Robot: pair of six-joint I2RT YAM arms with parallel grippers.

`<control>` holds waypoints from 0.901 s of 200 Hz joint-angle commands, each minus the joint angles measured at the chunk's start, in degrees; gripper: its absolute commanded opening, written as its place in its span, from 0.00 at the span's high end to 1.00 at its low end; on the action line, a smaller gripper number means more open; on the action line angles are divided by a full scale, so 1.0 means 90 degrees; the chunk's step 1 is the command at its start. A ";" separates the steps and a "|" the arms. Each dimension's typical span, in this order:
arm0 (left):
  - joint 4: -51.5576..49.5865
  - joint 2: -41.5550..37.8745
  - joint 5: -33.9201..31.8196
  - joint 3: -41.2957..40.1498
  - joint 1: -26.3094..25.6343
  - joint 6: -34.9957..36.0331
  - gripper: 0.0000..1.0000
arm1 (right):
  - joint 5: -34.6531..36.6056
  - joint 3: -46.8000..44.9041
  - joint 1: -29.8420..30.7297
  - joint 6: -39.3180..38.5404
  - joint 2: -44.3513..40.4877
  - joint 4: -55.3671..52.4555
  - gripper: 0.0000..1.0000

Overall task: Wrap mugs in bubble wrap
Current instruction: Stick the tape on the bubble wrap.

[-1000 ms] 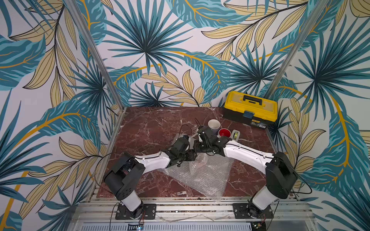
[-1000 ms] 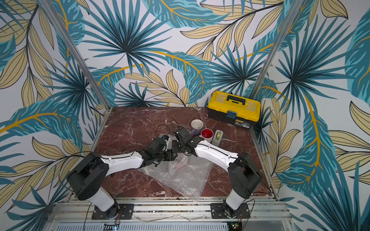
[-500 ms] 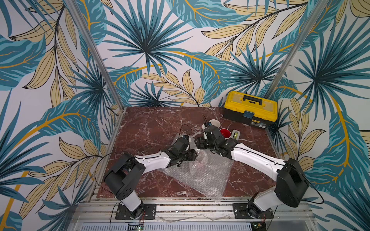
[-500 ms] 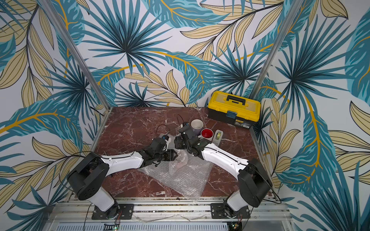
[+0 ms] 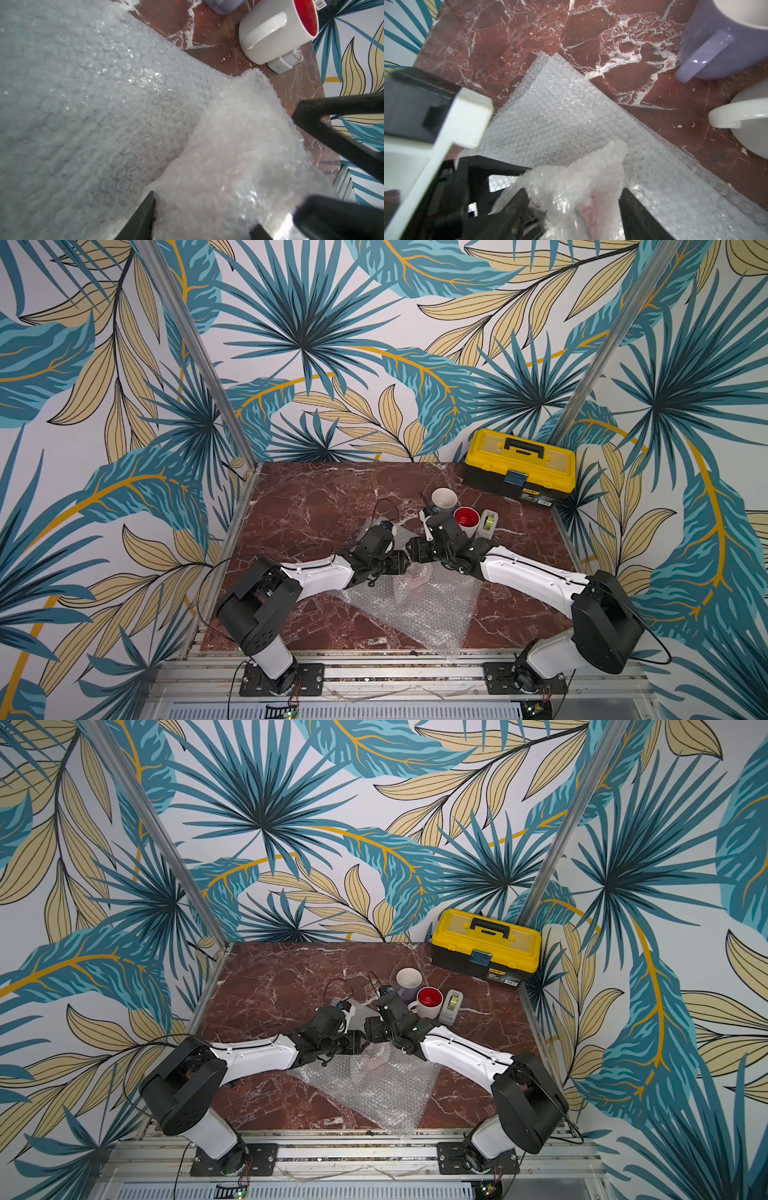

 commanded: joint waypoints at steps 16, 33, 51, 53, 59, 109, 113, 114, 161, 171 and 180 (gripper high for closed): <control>-0.0356 0.0257 0.0019 0.0090 -0.0079 0.0067 0.46 | 0.0340 -0.0080 -0.0051 0.0171 0.0511 0.0143 0.31; -0.0361 0.0257 0.0015 0.0100 -0.0087 0.0076 0.46 | 0.0260 -0.0123 -0.0058 0.0270 0.0633 0.0128 0.32; -0.0359 0.0257 0.0017 0.0103 -0.0081 0.0077 0.46 | 0.0168 -0.0084 -0.0063 0.0340 0.0524 0.0058 0.33; -0.0356 0.0257 0.0024 0.0106 -0.0085 0.0077 0.46 | 0.0166 -0.0079 -0.0059 0.0341 0.0503 0.0057 0.33; -0.0361 0.0257 0.0018 0.0108 -0.0077 0.0069 0.46 | 0.0156 -0.0067 -0.0061 0.0343 0.0417 0.0079 0.32; -0.0361 0.0269 0.0028 0.0127 -0.0087 0.0067 0.46 | 0.0146 0.0155 -0.0106 0.0244 0.0280 0.0241 0.33; -0.0361 0.0275 0.0029 0.0122 -0.0094 0.0058 0.46 | 0.0165 0.0190 -0.0112 0.0241 0.0339 0.0205 0.33; -0.0361 0.0271 0.0033 0.0125 -0.0090 0.0058 0.46 | 0.0170 0.0200 -0.0117 0.0247 0.0352 0.0194 0.33; -0.0361 0.0286 0.0019 0.0127 -0.0088 0.0057 0.46 | 0.0291 0.0240 -0.0129 0.0430 0.0979 0.0025 0.34; -0.0361 0.0277 0.0024 0.0118 -0.0089 0.0057 0.46 | 0.0342 0.0380 -0.0158 0.0511 0.1102 -0.0188 0.35; -0.0361 0.0277 0.0022 0.0113 -0.0087 0.0057 0.46 | 0.0339 0.0511 -0.0176 0.0569 0.1112 -0.0551 0.35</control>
